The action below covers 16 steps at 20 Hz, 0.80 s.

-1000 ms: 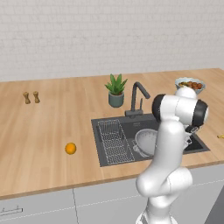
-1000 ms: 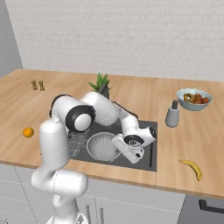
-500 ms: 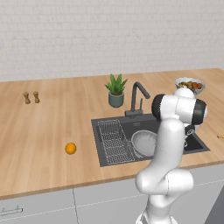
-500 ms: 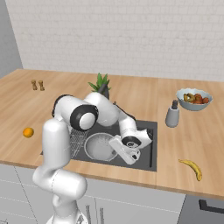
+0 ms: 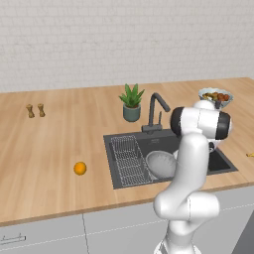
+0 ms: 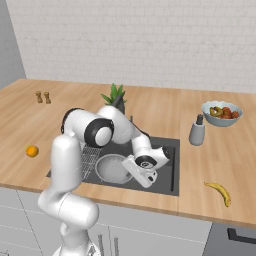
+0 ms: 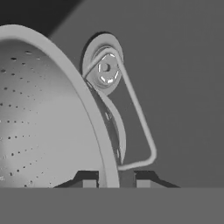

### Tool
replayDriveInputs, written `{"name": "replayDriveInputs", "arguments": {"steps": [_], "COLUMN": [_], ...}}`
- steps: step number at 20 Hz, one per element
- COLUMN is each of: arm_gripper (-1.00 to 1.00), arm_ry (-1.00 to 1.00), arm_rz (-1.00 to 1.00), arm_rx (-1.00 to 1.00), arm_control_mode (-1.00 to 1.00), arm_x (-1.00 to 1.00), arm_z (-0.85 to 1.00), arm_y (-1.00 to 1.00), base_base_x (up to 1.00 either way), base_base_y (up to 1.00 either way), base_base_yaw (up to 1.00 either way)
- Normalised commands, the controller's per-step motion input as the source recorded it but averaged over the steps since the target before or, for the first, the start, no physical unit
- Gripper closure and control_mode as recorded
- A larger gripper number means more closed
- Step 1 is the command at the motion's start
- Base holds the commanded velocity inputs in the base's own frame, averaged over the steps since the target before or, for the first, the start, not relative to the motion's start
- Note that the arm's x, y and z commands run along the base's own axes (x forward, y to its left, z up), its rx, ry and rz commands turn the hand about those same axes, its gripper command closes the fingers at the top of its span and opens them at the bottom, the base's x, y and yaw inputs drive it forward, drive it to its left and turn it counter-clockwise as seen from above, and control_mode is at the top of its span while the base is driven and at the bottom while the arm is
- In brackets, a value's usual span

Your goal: Put the colander in the sink, put the banana, orange in the colander, and turn on the sink faucet and pour water over the colander.

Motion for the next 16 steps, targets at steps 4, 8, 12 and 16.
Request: {"name": "replayDriveInputs", "arguments": {"steps": [4,8,12,16], "arm_gripper": [1.0,1.0,1.0,1.0], "arm_ry": [0.01,0.0,0.0,0.0], "arm_rz": [0.0,0.0,-0.01,0.0], "arm_rx": [-0.03,-0.06,-0.05,-0.02], "arm_control_mode": [-1.0,-1.0,-1.0,-1.0], "arm_x": [0.13,0.0,0.0,0.0], "arm_z": [-0.15,-0.07,0.0,0.0], "arm_y": [0.0,0.0,-0.1,-0.11], "base_base_x": [0.0,0.0,0.0,0.0], "base_base_y": [0.0,0.0,0.0,0.0], "base_base_yaw": [0.0,0.0,0.0,0.0]}}
